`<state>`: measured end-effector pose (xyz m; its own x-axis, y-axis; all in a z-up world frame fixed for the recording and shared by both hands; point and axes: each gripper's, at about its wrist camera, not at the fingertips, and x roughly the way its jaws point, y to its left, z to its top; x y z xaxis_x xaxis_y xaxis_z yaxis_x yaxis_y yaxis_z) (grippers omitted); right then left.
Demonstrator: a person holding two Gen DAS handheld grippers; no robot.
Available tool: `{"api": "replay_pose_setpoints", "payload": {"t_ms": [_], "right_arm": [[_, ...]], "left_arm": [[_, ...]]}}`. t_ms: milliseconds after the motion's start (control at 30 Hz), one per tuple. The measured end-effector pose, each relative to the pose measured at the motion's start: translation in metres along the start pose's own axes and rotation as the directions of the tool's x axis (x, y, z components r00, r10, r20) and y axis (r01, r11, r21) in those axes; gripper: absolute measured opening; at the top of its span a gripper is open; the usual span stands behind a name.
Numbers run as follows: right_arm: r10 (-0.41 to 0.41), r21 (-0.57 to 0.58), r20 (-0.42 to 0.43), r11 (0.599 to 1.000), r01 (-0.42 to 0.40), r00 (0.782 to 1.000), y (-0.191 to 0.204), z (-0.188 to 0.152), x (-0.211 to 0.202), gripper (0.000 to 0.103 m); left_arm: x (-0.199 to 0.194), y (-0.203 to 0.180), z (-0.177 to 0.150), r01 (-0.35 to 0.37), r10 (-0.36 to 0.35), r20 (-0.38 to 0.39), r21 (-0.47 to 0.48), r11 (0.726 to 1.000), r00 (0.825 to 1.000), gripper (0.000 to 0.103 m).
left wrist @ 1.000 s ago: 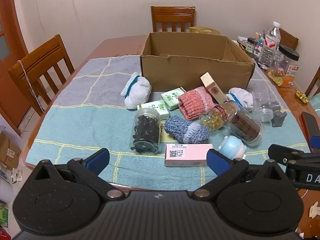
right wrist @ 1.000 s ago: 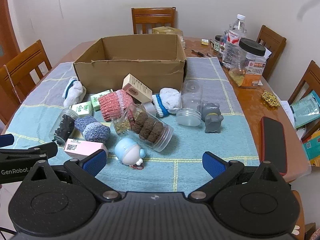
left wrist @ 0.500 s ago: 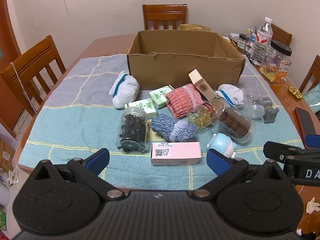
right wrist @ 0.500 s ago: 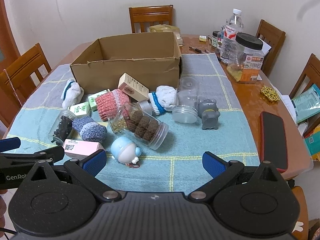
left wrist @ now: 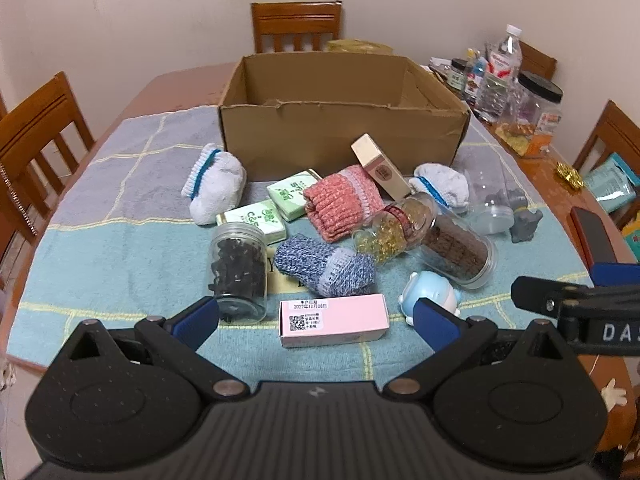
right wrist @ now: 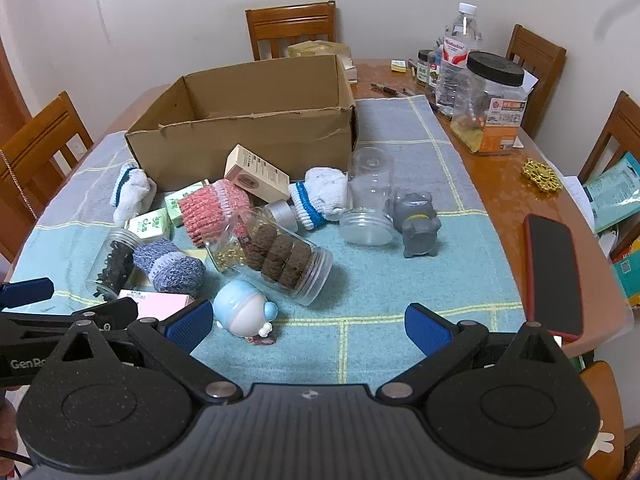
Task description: Organize objects
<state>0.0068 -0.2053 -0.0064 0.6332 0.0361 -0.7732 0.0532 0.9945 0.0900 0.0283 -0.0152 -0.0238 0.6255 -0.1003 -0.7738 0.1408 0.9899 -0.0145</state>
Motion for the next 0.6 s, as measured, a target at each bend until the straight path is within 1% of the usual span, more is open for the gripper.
{"api": "replay_pose_setpoints", "payload": {"t_ms": [67,167,300,433,600], "right_arm": [[-0.025,0.007,-0.008,1.000,0.025,1.000,0.001,0.000,0.005,0.103],[-0.027,0.025,-0.016,0.999,0.028,1.000,0.000,-0.001,0.011,0.103],[-0.044,0.035,-0.028,0.998,0.045,0.999,-0.001,-0.003,0.016,0.103],[-0.036,0.037,-0.043,0.999,0.038,0.998,-0.007,-0.003,0.023,0.103],[-0.019,-0.021,-0.036,1.000,0.019,0.999,-0.019,0.000,0.032,0.103]], "left_arm": [[0.005,0.002,0.001,0.002,-0.001,-0.010,0.020,1.000,1.000,0.102],[0.010,0.005,0.003,0.010,-0.010,-0.008,0.044,0.999,1.000,0.102],[0.014,0.007,0.006,0.051,-0.051,-0.013,0.055,0.997,0.999,0.102],[0.018,0.005,0.005,0.044,-0.044,-0.012,0.061,0.997,0.999,0.102],[0.021,-0.002,0.004,0.024,-0.025,0.013,0.055,0.998,1.000,0.102]]}}
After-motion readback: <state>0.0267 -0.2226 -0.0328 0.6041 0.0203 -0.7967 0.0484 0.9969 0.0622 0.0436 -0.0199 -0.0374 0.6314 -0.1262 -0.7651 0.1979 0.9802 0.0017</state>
